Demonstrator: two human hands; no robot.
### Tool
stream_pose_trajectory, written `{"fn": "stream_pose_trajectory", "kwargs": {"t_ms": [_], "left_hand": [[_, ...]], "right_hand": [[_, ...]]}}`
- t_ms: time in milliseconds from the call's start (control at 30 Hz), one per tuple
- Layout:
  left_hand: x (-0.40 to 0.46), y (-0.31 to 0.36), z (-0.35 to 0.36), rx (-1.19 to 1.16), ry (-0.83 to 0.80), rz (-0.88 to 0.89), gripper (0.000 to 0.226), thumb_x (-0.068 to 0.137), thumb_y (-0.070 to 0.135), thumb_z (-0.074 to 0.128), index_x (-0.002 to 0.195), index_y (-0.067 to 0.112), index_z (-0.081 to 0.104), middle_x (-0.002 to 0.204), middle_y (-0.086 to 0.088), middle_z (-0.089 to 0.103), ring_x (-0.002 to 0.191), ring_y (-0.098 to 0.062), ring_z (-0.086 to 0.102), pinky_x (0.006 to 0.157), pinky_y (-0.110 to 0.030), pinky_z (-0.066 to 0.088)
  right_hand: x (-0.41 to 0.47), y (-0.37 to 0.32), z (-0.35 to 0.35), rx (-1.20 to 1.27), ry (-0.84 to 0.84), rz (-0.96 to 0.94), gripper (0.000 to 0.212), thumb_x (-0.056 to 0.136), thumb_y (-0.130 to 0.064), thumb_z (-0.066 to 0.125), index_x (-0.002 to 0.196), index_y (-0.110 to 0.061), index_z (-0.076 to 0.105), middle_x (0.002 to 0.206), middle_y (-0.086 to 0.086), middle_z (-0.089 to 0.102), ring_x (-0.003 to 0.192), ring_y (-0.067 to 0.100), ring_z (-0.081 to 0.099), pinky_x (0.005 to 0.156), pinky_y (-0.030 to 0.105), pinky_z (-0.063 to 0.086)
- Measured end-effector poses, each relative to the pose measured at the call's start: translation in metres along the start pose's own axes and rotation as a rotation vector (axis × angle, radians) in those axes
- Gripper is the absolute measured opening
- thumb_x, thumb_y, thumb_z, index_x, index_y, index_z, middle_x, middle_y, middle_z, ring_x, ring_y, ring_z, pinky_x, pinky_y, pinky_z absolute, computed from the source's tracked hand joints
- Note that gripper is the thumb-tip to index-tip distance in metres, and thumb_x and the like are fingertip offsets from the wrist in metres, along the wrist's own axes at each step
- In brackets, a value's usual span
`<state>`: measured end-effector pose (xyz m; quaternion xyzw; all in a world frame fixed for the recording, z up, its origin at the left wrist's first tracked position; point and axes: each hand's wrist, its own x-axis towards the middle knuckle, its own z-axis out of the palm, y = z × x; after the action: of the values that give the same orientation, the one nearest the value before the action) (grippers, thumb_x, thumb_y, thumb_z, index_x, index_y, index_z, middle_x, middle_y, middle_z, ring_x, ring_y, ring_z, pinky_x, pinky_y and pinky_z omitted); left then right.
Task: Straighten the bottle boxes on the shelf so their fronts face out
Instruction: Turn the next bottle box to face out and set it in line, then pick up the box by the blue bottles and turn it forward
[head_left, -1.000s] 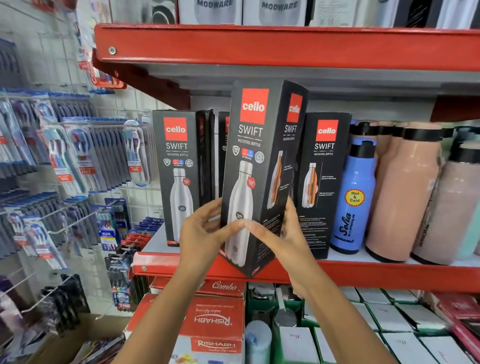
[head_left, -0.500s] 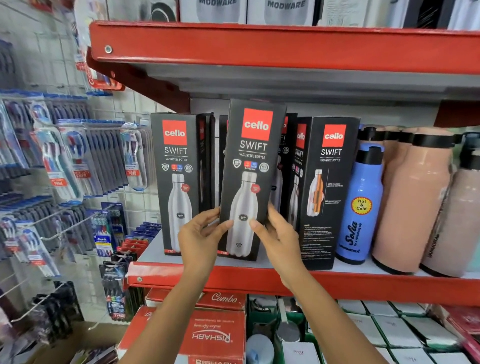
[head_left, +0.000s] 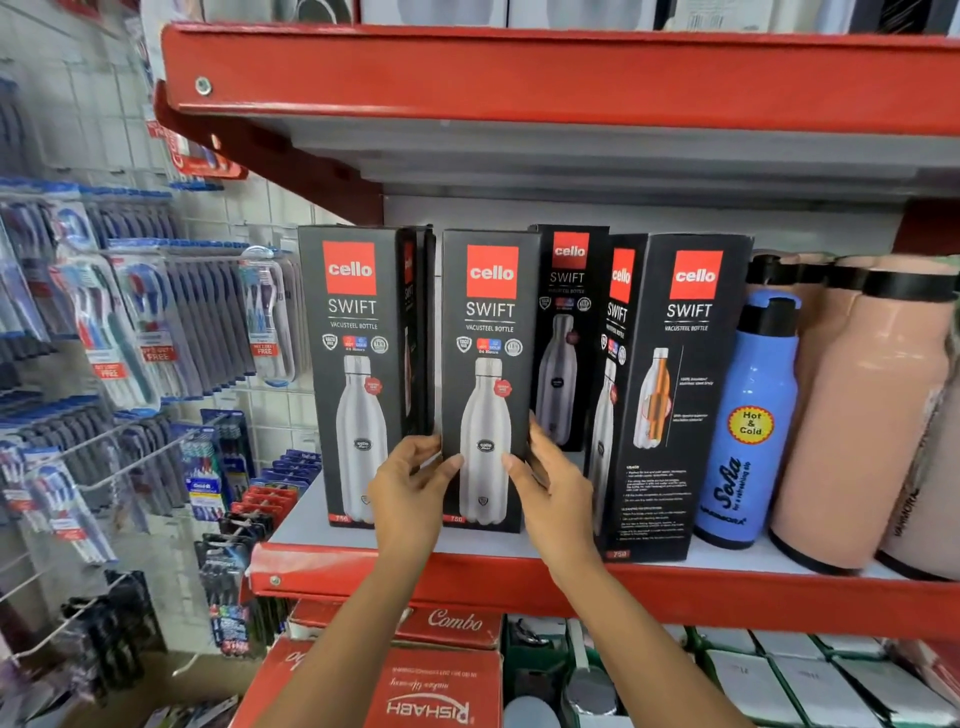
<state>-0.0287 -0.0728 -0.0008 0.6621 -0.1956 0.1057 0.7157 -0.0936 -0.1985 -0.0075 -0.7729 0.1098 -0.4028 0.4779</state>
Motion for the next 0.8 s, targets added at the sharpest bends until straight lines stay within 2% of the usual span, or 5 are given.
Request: {"fn": "stream_pose_trajectory", "kwargs": {"t_ms": [167, 367, 500, 667, 800], "left_hand": [[-0.005, -0.004, 0.003, 0.014, 0.002, -0.016, 0.029, 0.079, 0.011, 0.074, 0.106, 0.009, 0.063, 0.101, -0.004, 0.068, 0.101, -0.021, 0.067, 0.091, -0.03, 0.052], [-0.025, -0.001, 0.008, 0.059, -0.023, 0.043, 0.052, 0.085, 0.028, 0.068, 0.131, 0.013, 0.051, 0.132, 0.0, 0.055, 0.125, -0.014, 0.05, 0.103, -0.028, 0.042], [-0.056, 0.009, 0.019, 0.075, 0.026, 0.185, 0.047, 0.089, 0.03, 0.062, 0.132, 0.026, 0.045, 0.131, 0.016, 0.046, 0.122, 0.0, 0.043, 0.085, 0.003, 0.033], [-0.085, 0.018, 0.052, 0.061, -0.064, 0.279, 0.039, 0.092, 0.03, 0.058, 0.128, 0.033, 0.045, 0.126, 0.027, 0.044, 0.122, 0.007, 0.043, 0.098, -0.012, 0.036], [-0.093, 0.022, 0.082, 0.004, -0.15, 0.239, 0.039, 0.093, 0.026, 0.057, 0.131, 0.022, 0.049, 0.129, 0.01, 0.053, 0.122, 0.003, 0.047, 0.103, -0.024, 0.043]], "right_hand": [[-0.001, 0.001, 0.0, 0.0, -0.014, 0.014, 0.055, 0.095, -0.014, 0.061, 0.147, -0.02, 0.043, 0.129, -0.016, 0.053, 0.119, -0.003, 0.05, 0.088, -0.006, 0.036], [-0.022, -0.008, -0.012, 0.06, -0.042, 0.014, 0.059, 0.097, -0.031, 0.057, 0.151, -0.02, 0.036, 0.152, -0.003, 0.045, 0.134, 0.005, 0.047, 0.106, 0.017, 0.042], [-0.045, -0.011, -0.032, 0.085, 0.086, -0.085, 0.043, 0.097, -0.033, 0.054, 0.14, -0.026, 0.048, 0.136, -0.007, 0.057, 0.113, -0.016, 0.054, 0.096, 0.01, 0.048], [-0.059, -0.01, -0.069, -0.007, 0.354, -0.221, 0.036, 0.099, -0.03, 0.05, 0.132, -0.019, 0.054, 0.121, -0.001, 0.06, 0.114, 0.013, 0.06, 0.093, 0.011, 0.046], [-0.048, 0.002, -0.099, -0.052, 0.481, -0.213, 0.043, 0.097, -0.038, 0.049, 0.134, -0.016, 0.05, 0.13, -0.008, 0.05, 0.127, 0.02, 0.051, 0.105, 0.048, 0.046]]}}
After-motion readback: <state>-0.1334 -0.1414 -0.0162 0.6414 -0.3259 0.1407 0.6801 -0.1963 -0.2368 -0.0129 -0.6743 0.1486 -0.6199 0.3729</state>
